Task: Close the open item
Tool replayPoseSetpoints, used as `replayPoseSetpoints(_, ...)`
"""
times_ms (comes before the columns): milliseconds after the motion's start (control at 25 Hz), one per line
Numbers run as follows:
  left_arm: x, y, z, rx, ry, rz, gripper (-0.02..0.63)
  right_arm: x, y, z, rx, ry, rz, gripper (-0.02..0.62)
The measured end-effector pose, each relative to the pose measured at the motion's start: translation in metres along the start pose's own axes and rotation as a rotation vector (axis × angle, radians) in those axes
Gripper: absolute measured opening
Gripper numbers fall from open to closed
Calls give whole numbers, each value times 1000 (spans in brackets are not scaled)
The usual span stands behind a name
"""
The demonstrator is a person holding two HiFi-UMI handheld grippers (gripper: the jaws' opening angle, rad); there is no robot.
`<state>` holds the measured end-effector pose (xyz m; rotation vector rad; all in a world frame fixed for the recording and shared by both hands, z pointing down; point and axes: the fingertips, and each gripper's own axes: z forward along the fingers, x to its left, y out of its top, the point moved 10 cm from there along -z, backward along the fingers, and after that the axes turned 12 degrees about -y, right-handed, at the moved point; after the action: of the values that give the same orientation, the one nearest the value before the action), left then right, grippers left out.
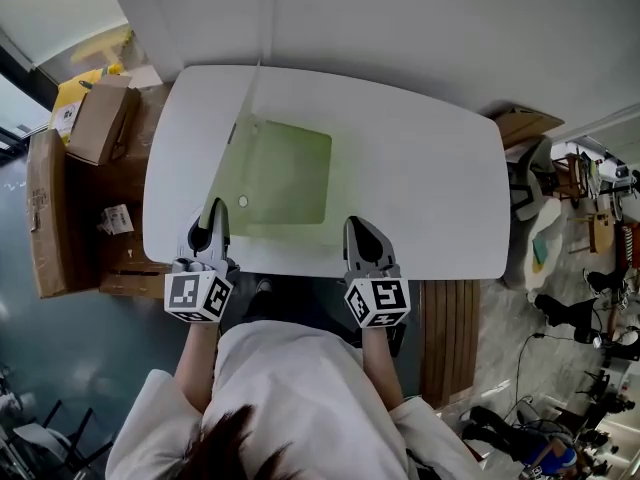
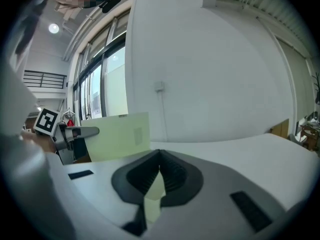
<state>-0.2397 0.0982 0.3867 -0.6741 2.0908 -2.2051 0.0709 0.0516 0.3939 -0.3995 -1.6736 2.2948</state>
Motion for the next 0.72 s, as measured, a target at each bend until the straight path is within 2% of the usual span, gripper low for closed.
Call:
replayPoseSetpoints(400, -18, 1, 15, -23, 53, -1, 13, -27, 14, 37, -10, 85, -27, 5)
replayPoseSetpoints(720, -25, -1, 20, -58, 102, -16, 14, -41, 8, 45, -1, 106, -18, 5)
